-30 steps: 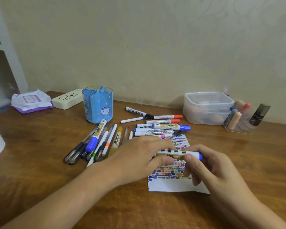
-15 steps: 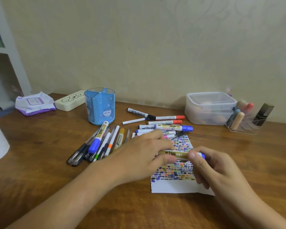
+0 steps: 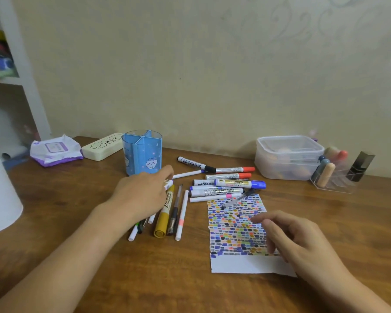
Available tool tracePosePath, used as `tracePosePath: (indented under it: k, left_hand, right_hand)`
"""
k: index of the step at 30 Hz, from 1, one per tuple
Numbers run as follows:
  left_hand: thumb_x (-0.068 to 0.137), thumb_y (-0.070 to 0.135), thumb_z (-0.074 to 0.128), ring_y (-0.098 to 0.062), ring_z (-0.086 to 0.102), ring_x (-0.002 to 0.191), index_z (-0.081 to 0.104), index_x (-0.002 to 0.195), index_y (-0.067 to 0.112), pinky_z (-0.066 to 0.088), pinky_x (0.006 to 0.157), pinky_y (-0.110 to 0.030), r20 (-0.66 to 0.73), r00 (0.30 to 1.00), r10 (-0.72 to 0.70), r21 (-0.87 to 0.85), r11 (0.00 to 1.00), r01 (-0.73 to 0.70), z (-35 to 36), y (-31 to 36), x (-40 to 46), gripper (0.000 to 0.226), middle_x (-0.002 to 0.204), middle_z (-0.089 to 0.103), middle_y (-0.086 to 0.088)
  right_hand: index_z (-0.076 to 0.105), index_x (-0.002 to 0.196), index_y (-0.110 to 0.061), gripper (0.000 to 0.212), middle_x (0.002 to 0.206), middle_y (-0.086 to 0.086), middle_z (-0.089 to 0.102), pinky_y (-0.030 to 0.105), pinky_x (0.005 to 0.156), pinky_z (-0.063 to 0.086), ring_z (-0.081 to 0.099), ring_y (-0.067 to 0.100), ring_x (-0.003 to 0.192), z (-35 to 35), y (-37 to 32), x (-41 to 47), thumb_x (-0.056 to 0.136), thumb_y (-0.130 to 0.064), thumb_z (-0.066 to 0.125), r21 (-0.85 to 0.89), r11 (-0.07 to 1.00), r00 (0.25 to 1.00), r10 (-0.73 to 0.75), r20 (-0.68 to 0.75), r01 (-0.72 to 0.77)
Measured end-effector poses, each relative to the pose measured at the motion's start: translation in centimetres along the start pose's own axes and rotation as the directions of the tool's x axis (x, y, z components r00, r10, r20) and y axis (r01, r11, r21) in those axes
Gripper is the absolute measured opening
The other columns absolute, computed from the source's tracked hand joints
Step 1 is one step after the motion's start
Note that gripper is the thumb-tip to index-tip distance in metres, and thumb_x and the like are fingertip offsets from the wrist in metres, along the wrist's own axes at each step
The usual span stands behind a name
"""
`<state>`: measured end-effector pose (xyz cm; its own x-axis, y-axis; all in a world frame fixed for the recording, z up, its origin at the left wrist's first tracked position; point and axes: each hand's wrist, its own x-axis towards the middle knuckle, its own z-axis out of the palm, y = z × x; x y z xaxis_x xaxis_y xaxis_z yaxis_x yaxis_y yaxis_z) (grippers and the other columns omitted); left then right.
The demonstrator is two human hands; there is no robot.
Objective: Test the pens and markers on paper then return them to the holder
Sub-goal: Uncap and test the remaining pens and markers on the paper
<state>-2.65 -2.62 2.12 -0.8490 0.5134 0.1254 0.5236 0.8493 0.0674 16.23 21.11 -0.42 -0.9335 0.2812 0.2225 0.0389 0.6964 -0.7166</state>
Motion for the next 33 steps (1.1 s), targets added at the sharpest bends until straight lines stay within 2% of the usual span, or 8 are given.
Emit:
tracePosePath:
  k: [6, 14, 17, 20, 24, 28, 31, 33]
  left_hand:
    - [0.102, 0.029, 0.04, -0.014, 0.059, 0.088, 0.032, 0.122, 0.035, 0.056, 0.068, -0.031, -0.007, 1.0, 0.008, 0.05, 0.999, -0.008, 0.9, 0.3, 0.2, 0.023, 0.107, 0.06, 0.001]
    - [0.101, 0.029, 0.041, -0.011, 0.055, 0.086, 0.031, 0.119, 0.035, 0.047, 0.058, -0.025, -0.033, 0.999, 0.015, 0.096, 0.995, -0.012, 1.0, 0.7, 0.1, 0.022, 0.105, 0.058, 0.001]
    - [0.101, 0.033, 0.04, -0.014, 0.053, 0.095, 0.037, 0.116, 0.034, 0.051, 0.067, -0.027, -0.068, 0.997, 0.028, 0.108, 0.994, -0.021, 1.1, 0.6, 0.2, 0.016, 0.105, 0.057, 0.002]
    - [0.101, 0.039, 0.04, -0.011, 0.042, 0.097, 0.043, 0.116, 0.031, 0.044, 0.071, -0.024, -0.122, 0.992, 0.038, 0.123, 0.992, -0.023, 1.2, 1.0, 0.2, 0.017, 0.11, 0.048, 0.002]
    - [0.102, 0.044, 0.038, -0.011, 0.037, 0.104, 0.048, 0.123, 0.031, 0.036, 0.083, -0.026, -0.238, 0.95, 0.201, 0.076, 0.979, -0.189, 1.7, 2.9, -0.3, 0.027, 0.116, 0.041, 0.006]
    - [0.103, 0.05, 0.034, -0.011, 0.032, 0.13, 0.036, 0.146, 0.039, 0.031, 0.107, -0.032, -0.119, 0.904, 0.41, -0.038, 0.908, -0.417, 3.4, 5.9, -1.3, 0.044, 0.142, 0.039, 0.011]
    - [0.105, 0.051, 0.026, -0.011, 0.017, 0.145, 0.018, 0.155, 0.042, 0.017, 0.119, -0.034, 0.002, 0.873, 0.488, -0.048, 0.872, -0.488, 4.6, 7.0, -1.3, 0.051, 0.158, 0.025, 0.012]
    - [0.106, 0.05, 0.024, -0.008, 0.013, 0.147, 0.016, 0.155, 0.042, 0.013, 0.12, -0.032, 0.02, 0.862, 0.507, -0.061, 0.861, -0.505, 4.9, 6.9, -1.1, 0.051, 0.16, 0.021, 0.015]
  right_hand:
    - [0.073, 0.098, -0.039, 0.021, 0.069, -0.003, 0.07, 0.015, 0.055, 0.042, 0.06, 0.006, 0.059, 0.1, 0.2, 0.1, 0.101, -0.03, 0.053, -0.025, 1.0, 1.0, 0.009, 0.015, -0.009]
    - [0.072, 0.095, -0.039, 0.022, 0.068, -0.006, 0.07, 0.013, 0.058, 0.044, 0.063, 0.006, 0.061, 0.1, 0.1, 0.3, 0.101, -0.028, 0.054, -0.043, 0.999, 1.0, 0.008, 0.019, -0.007]
    - [0.072, 0.094, -0.039, 0.023, 0.066, -0.008, 0.07, 0.014, 0.06, 0.046, 0.065, 0.006, 0.063, 0.1, 0.2, 0.3, 0.101, -0.028, 0.054, -0.053, 0.999, 1.0, 0.015, 0.021, -0.014]
    - [0.072, 0.096, -0.039, 0.022, 0.066, -0.01, 0.069, 0.014, 0.06, 0.046, 0.065, 0.006, 0.064, 0.0, 0.3, 0.4, 0.102, -0.029, 0.053, -0.068, 0.997, 0.999, 0.022, 0.031, -0.02]
    - [0.072, 0.095, -0.038, 0.022, 0.067, -0.01, 0.07, 0.016, 0.061, 0.049, 0.066, 0.006, 0.065, -0.1, 0.3, 0.5, 0.102, -0.029, 0.052, -0.081, 0.996, 0.999, 0.037, 0.035, -0.034]
    - [0.071, 0.094, -0.038, 0.023, 0.066, -0.009, 0.07, 0.02, 0.063, 0.051, 0.067, 0.006, 0.066, -0.2, 0.5, 0.6, 0.102, -0.029, 0.052, -0.104, 0.994, 0.999, 0.048, 0.024, -0.045]
    - [0.071, 0.093, -0.038, 0.023, 0.066, -0.009, 0.07, 0.029, 0.067, 0.052, 0.066, 0.007, 0.065, -0.3, 0.8, 0.8, 0.102, -0.029, 0.052, -0.117, 0.992, 0.998, 0.053, 0.024, -0.05]
    - [0.071, 0.093, -0.038, 0.023, 0.065, -0.009, 0.07, 0.031, 0.068, 0.053, 0.066, 0.008, 0.065, -0.3, 1.0, 0.8, 0.102, -0.029, 0.052, -0.118, 0.992, 0.998, 0.054, 0.027, -0.051]
